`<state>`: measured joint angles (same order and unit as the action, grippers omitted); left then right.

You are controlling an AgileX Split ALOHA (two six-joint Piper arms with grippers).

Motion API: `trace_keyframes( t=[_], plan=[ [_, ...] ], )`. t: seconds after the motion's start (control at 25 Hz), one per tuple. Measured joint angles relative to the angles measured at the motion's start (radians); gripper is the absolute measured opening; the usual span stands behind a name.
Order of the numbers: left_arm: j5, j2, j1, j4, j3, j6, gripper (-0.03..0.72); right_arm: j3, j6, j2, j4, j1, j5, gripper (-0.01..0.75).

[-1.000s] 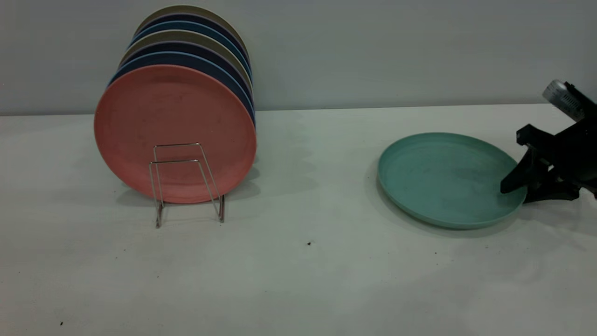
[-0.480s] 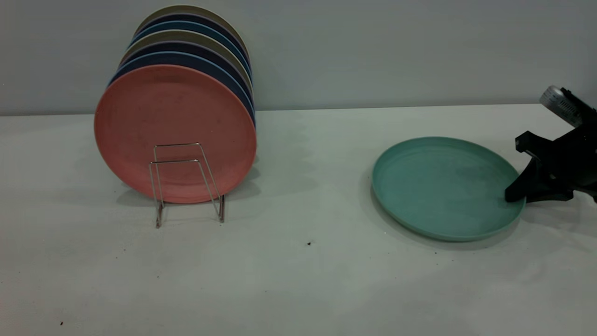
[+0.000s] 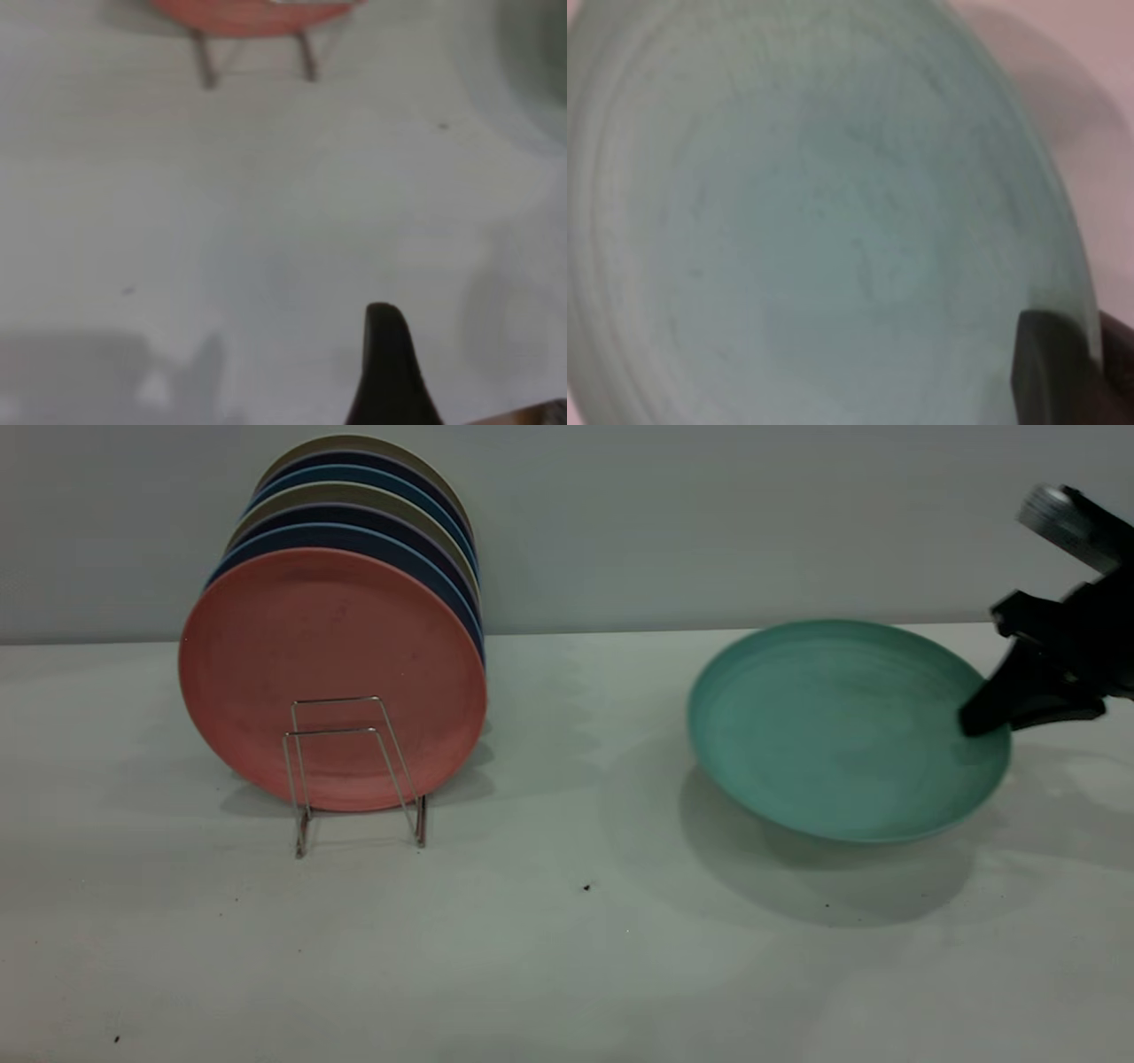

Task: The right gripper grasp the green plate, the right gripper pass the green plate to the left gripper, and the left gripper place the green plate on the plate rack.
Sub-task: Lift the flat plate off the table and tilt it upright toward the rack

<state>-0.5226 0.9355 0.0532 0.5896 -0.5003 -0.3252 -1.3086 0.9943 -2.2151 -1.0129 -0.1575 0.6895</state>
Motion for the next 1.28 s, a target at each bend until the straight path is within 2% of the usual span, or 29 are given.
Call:
trace_keyframes(
  t=[0.24,0.44,0.84,1.28],
  plan=[
    [0.044,0.21,0.0,0.351,-0.034,-0.353,0.522,0.0,-0.002,0.035,0.01,0.12,0.025,0.011],
    [0.057,0.362,0.0,0.527,-0.101,-0.525,0.522,0.0,-0.007,0.047,0.01,0.199,0.034,0.014],
    [0.051,0.61,0.031,0.579,-0.204,-0.586,0.522,0.0,-0.003,0.048,-0.036,0.295,0.095,0.016],
    [0.049,0.659,0.038,0.708,-0.225,-0.671,0.52,0.0,0.075,0.048,-0.203,0.362,0.201,0.017]
  ],
)
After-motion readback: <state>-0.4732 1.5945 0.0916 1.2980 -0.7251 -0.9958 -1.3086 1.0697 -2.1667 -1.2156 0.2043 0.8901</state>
